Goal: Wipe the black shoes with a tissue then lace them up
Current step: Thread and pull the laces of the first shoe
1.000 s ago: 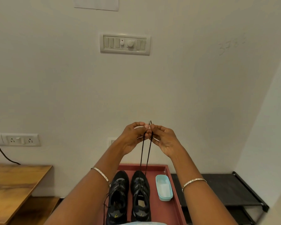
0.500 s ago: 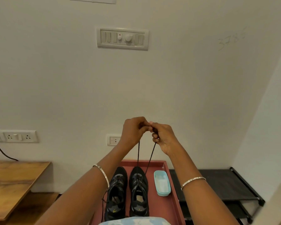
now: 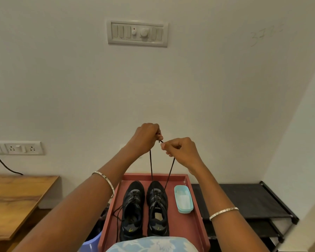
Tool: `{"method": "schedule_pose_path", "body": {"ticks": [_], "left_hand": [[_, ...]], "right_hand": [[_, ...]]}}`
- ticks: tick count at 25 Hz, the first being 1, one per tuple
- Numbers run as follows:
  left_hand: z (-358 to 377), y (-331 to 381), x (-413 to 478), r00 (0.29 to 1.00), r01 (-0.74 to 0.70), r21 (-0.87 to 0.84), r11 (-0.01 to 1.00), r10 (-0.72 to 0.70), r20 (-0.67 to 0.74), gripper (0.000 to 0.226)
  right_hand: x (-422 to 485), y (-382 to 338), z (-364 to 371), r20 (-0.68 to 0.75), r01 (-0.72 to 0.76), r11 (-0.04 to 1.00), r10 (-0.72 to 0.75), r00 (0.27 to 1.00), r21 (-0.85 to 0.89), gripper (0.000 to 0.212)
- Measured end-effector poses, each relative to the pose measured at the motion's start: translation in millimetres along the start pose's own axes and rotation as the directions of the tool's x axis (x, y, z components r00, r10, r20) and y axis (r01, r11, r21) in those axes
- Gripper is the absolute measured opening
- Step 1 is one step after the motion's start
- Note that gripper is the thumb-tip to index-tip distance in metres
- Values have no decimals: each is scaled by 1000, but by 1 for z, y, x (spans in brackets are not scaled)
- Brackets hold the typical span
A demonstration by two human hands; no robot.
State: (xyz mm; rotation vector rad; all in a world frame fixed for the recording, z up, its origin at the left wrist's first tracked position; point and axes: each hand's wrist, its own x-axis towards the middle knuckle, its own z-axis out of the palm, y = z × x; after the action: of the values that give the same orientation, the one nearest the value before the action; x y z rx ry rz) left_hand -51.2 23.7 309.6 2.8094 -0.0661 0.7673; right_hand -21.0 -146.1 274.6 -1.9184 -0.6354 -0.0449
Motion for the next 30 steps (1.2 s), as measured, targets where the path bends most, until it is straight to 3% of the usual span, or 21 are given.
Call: {"method": "schedule_pose_path", "body": {"ticks": [2, 4, 7, 10, 16, 18, 19, 20, 21, 22, 23, 24, 25, 26, 27, 28, 29, 30], "left_hand": [[1, 0, 1, 995, 90, -87, 992, -86, 53, 9], [1, 1, 3, 986, 155, -182, 971, -140, 92, 12], [-1, -3, 5, 980, 183, -290, 939, -152, 126, 12], [-3, -7, 5, 968, 240, -447, 862, -179, 174, 12], [2, -27, 10, 905, 412, -726, 550, -336, 259, 19], [16, -67, 5, 783, 517, -800, 306, -547, 297, 12], [25, -95, -6, 671, 561, -814, 154, -661, 337, 12], [33, -122, -25, 547, 578, -816, -3, -741, 389, 15], [42, -147, -46, 427, 556, -818, -149, -793, 435, 18], [52, -168, -65, 327, 489, -826, -279, -820, 471, 20], [60, -183, -78, 269, 380, -840, -388, -822, 502, 18], [68, -189, -85, 263, 241, -844, -479, -805, 532, 17], [75, -189, -85, 293, 141, -843, -519, -791, 537, 20], [77, -182, -78, 345, 143, -866, -478, -796, 497, 22], [75, -172, -67, 428, 249, -910, -331, -806, 410, 21], [74, -164, -55, 548, 412, -910, -41, -787, 284, 18], [73, -158, -42, 714, 503, -788, 355, -685, 147, 14], [73, -156, -31, 871, 450, -535, 715, -483, 88, 13]], "right_hand": [[1, 2, 3, 1, 106, 975, -108, 994, -195, 17], [5, 1, 7, 20, 156, 942, -157, 987, -299, 28], [9, -3, 16, -17, 172, 957, -181, 983, -235, 33], [14, -2, 19, -86, 165, 976, -179, 980, -145, 20], [31, 8, 10, -98, 68, 995, -75, 992, -72, 24], [31, 37, -8, -180, -89, 992, 105, 978, 94, 21], [25, 63, -19, -224, -208, 958, 251, 942, 198, 20], [14, 93, -31, -244, -334, 877, 427, 871, 344, 20], [-1, 124, -43, -214, -417, 732, 598, 772, 540, 20], [-14, 148, -53, -131, -406, 527, 714, 688, 747, 20], [-20, 165, -60, -34, -302, 287, 774, 632, 909, 22], [-21, 176, -62, 31, -147, 77, 783, 621, 986, 24], [-16, 183, -58, 49, -21, -46, 774, 632, 999, 26], [-5, 182, -50, 45, 33, -87, 759, 650, 996, 26], [9, 176, -38, 34, -4, -43, 742, 670, 999, 26], [22, 165, -26, 4, -118, 106, 725, 689, 987, 24], [36, 153, -16, -63, -265, 363, 685, 726, 893, 22], [48, 144, -8, -135, -375, 659, 588, 798, 652, 20]]}}
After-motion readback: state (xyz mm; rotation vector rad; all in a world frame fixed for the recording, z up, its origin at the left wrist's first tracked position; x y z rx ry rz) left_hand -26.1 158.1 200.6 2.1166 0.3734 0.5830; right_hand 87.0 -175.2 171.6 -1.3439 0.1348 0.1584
